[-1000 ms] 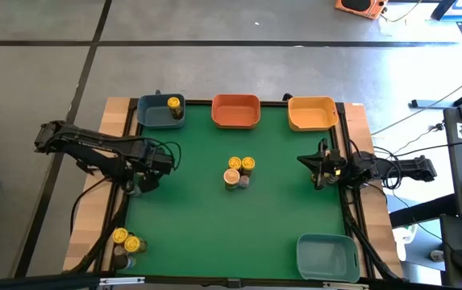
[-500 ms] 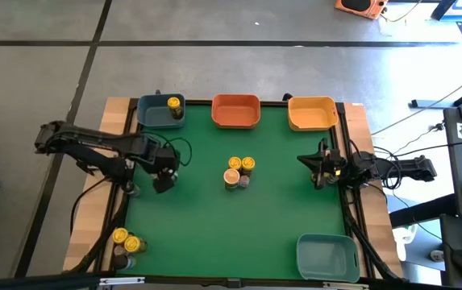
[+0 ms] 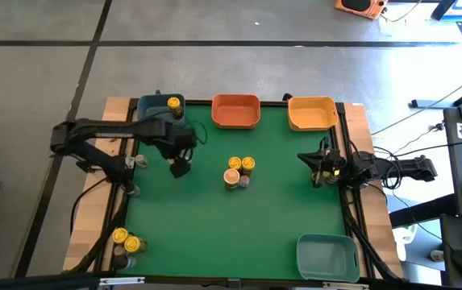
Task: Sort spices by type
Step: Put the gold seasoning bottle into the orange bin
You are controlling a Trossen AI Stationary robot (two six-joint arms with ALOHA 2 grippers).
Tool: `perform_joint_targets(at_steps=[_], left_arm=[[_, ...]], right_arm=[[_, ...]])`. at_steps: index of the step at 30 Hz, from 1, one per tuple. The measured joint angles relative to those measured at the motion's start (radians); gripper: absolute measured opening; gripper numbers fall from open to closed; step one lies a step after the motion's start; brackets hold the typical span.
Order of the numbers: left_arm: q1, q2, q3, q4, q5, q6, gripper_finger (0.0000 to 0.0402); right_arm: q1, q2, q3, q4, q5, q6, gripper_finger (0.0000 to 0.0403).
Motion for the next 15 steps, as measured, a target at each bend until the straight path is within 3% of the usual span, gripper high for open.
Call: perform_joint_targets(at_steps=[7, 15], left_arm=[[0.099, 0.195, 0.232, -0.062, -0.001, 0.172, 0.0290], [0.213, 0.305, 0.550, -0.083, -0.072, 0.329, 0.0290]], right_arm=[[0.000, 0.000, 0.000, 0.007, 0.036, -0.026, 0.0012], [0.000, 0.000, 0.000, 0.018, 0.101, -0.050, 0.0012]])
